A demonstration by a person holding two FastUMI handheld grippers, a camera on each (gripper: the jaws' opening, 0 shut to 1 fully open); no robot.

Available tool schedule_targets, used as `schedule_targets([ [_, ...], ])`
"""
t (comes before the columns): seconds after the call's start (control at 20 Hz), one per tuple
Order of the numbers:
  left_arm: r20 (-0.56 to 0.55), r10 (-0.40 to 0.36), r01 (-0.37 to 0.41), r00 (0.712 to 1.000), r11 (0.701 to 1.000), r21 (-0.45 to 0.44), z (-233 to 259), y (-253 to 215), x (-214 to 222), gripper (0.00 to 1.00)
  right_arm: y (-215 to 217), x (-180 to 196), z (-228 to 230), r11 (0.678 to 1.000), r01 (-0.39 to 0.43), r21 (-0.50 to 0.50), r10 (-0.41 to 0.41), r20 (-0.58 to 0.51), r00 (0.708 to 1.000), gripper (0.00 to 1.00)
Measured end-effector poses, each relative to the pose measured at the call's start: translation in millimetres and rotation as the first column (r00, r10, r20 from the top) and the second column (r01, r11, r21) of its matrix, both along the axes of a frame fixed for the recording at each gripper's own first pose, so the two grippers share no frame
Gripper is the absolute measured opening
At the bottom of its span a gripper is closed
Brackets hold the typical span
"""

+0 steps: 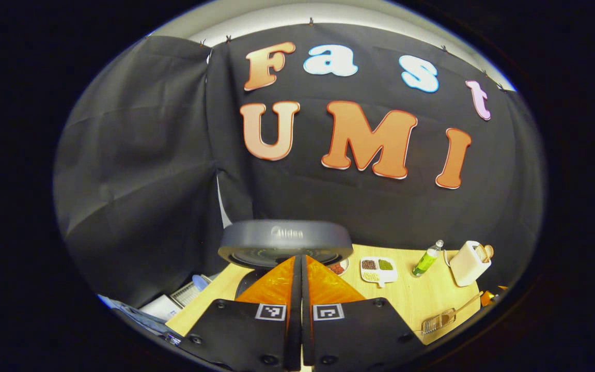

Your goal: Close the left gripper, press the button to open the rice cooker; take a wooden spoon from the chopstick holder with the right hand, scoop a spoonful of rice and pour it into the rice cooker, then put the wooden spoon back into the chopstick holder.

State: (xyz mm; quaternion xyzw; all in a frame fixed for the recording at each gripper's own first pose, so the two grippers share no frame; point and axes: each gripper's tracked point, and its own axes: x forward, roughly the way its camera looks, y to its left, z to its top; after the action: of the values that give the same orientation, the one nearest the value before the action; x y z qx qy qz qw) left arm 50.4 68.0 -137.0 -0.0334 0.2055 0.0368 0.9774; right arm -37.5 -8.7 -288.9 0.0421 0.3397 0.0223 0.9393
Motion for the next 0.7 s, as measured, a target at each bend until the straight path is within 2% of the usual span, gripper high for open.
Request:
schedule_targets([
  [0.25,0.135,0.012,-0.024,0.991,0.996,0.082,45,-8,-24,0.05,-5,-3,-31,0.999,0.024,0.046,-0.020,-0.090,0.996,0.92],
  [0.4,0.163,-0.001,-0.018,0.987,0.993,0.113,55,-19,-34,0.08,-6,-4,-50,0.995,0.045,0.087,-0.032,-0.144,0.989,0.86],
  [0.45,0.172,-0.007,-0.014,0.985,0.993,0.118,58,-23,-37,0.05,-4,-2,-57,0.994,0.042,0.104,-0.025,-0.161,0.987,0.86],
  [0.5,0.174,-0.014,-0.008,0.985,0.992,0.124,59,-26,-42,0.15,-4,-2,-64,0.992,0.038,0.119,-0.016,-0.179,0.984,0.83],
  [0.6,0.169,-0.031,0.006,0.985,0.989,0.148,58,-34,-52,0.27,0,-1,-79,0.989,0.036,0.146,-0.003,-0.219,0.976,0.78],
  [0.7,0.181,-0.018,-0.017,0.983,0.981,0.191,63,-33,-60,0.56,5,3,-91,0.984,0.042,0.174,0.003,-0.252,0.968,0.74],
])
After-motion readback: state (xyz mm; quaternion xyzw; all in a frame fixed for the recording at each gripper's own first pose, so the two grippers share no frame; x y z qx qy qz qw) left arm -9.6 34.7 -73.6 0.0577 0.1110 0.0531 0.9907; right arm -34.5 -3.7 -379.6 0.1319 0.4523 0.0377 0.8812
